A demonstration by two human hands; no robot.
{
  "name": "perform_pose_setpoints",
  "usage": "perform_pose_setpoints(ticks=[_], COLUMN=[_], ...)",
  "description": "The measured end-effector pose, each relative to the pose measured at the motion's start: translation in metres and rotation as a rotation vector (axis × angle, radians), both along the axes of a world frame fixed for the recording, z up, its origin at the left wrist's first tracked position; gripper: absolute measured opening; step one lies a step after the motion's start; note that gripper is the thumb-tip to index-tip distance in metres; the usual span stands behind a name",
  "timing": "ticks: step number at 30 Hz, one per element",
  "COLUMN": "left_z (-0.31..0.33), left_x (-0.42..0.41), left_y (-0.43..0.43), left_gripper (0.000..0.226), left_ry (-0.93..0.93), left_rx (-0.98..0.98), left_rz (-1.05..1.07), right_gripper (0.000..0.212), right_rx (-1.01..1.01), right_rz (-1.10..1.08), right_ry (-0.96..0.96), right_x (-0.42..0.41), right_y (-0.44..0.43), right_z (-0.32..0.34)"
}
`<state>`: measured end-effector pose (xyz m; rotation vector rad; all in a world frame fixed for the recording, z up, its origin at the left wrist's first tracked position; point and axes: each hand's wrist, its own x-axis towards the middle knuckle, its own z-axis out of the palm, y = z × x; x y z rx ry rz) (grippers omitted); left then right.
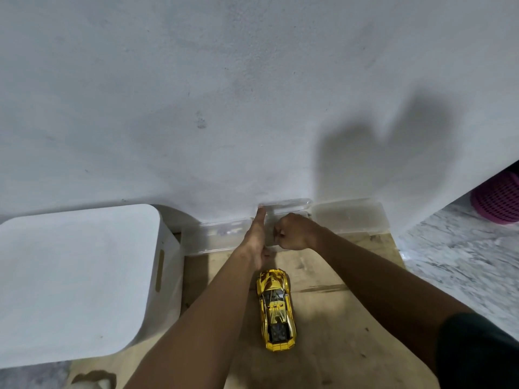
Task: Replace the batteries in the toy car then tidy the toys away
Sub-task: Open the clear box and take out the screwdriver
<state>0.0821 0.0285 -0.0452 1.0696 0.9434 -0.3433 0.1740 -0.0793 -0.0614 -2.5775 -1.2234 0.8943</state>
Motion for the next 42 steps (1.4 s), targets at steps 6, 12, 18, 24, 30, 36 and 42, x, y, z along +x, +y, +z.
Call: perform_pose_setpoints(ticks=[6, 12, 18, 24, 30, 36, 42], left_z=[0.004, 0.009, 0.01, 0.013, 0.014, 0.019, 0.016], left_x=[-0.002, -0.003, -0.003, -0.004, -0.006, -0.007, -0.01], left_y=[-0.001, -0.003, -0.004, -0.003, -0.003, -0.004, -0.003], left_gripper=[0.097, 0.094, 0.096, 0.09, 0.077, 0.109, 0.047], left_ry=[0.018, 0.027, 0.02, 0.003, 0.024, 0.006, 0.042], left_rx=[0.032, 0.0, 0.002, 0.009, 0.071, 0.01, -0.014], left_rz=[-0.029, -0.05, -0.016, -0.032, -0.054, -0.015, 0.052], right_gripper=[0.041, 0.042, 0.047, 0.043, 0.051, 0.043, 0.043], right_rx=[-0.071, -0.09, -0.076, -0.03, 0.207, 0.621, 0.913], right_rz=[0.042, 0.08, 0.11, 0.109, -0.05, -0.143, -0.271], right_ry=[-0.097, -0.147, -0.2, -0.206, -0.254, -0.333, -0.388], right_x=[-0.004, -0.004, -0.008, -0.007, -0.006, -0.011, -0.015], right_y=[0.0, -0.001, -0.003, -0.004, -0.007, -0.019, -0.036], right_z=[0.003, 0.003, 0.004, 0.0, -0.01, 0.004, 0.024])
